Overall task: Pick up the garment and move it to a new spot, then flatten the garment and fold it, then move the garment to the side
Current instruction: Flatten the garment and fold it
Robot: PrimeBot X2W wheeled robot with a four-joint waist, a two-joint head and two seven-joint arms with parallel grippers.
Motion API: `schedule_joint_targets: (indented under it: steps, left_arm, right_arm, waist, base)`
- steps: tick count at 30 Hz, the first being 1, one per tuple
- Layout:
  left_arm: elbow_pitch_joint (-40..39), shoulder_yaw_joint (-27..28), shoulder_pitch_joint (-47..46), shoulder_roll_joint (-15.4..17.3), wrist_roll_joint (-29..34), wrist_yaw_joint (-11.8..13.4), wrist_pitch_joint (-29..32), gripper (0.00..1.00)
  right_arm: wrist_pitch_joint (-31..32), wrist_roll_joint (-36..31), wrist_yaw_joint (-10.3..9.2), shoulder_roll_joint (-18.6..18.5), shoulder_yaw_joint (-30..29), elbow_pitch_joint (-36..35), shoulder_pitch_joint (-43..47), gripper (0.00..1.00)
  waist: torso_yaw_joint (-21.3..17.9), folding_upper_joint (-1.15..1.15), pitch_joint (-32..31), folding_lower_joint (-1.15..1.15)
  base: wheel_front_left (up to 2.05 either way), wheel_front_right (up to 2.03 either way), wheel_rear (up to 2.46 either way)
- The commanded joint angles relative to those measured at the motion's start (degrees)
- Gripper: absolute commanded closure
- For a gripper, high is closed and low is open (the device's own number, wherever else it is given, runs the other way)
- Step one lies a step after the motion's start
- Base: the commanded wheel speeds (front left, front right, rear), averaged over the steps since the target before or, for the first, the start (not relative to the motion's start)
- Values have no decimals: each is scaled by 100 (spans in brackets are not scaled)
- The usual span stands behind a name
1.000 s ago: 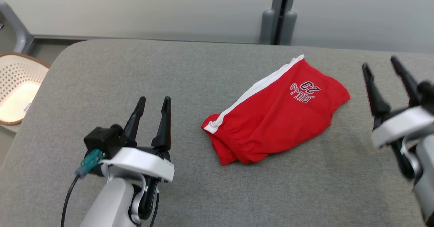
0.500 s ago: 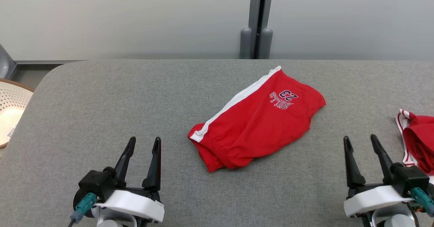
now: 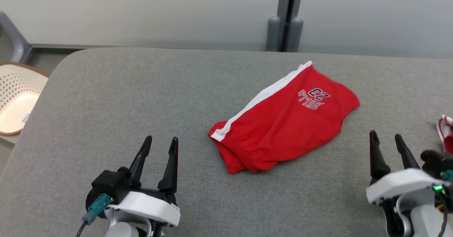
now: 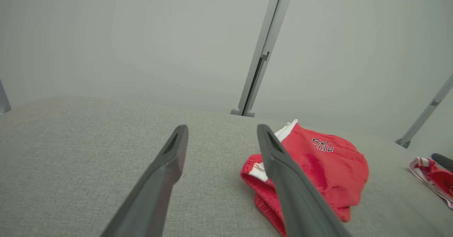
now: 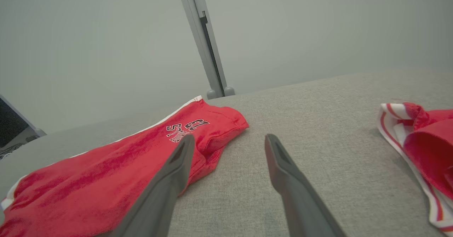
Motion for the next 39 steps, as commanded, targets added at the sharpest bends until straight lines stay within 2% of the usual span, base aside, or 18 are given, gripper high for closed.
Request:
schedule_joint_targets:
  steps: [1, 4, 6, 13, 21, 27, 38, 39]
  left_arm:
    - [7, -31, -127, 20, -66, 31, -25, 0]
    - [30, -142, -215, 20, -104, 52, -25, 0]
    - [34, -201, -299, 21, -164, 78, -25, 0]
    - [-25, -438, -515, 19, -345, 143, -25, 0]
    - [-92, -586, -523, 17, -459, 168, -25, 0]
    - [-112, -645, -564, 19, -496, 194, -25, 0]
    - [-147, -766, -729, 20, -586, 234, -25, 0]
    - [-161, -779, -747, 20, -592, 241, -25, 0]
  right_arm:
    - [197, 234, -4, 9, -86, 37, -208, 0]
    - [661, 610, -3, 1, -277, 189, -561, 0]
    - [862, 568, -4, -155, -417, 321, -796, 0]
    - [1639, 788, -3, -141, -1293, 1063, -1563, 0]
    - [2207, 348, -4, -274, -2155, 1909, -2057, 0]
    - [2539, 20, -9, -204, -2638, 2394, -2350, 0]
    - [2903, -551, -8, -89, -2885, 2876, -2748, 0]
    - [2887, -583, -8, -82, -2854, 2881, -2791, 12]
  waist:
    - [159, 0, 165, 0]
    - [341, 0, 334, 0]
    - [480, 0, 463, 0]
    - [974, 0, 777, 0]
    - [1352, 0, 933, 0]
    - [1477, 0, 1036, 0]
    - [1568, 0, 1174, 0]
    - [1574, 0, 1176, 0]
  base:
    - [0, 0, 0]
    - [0, 0, 0]
    - [0, 0, 0]
    - [0, 0, 0]
    - [0, 0, 0]
    - [0, 0, 0]
    - [0, 0, 0]
    - [0, 0, 0]
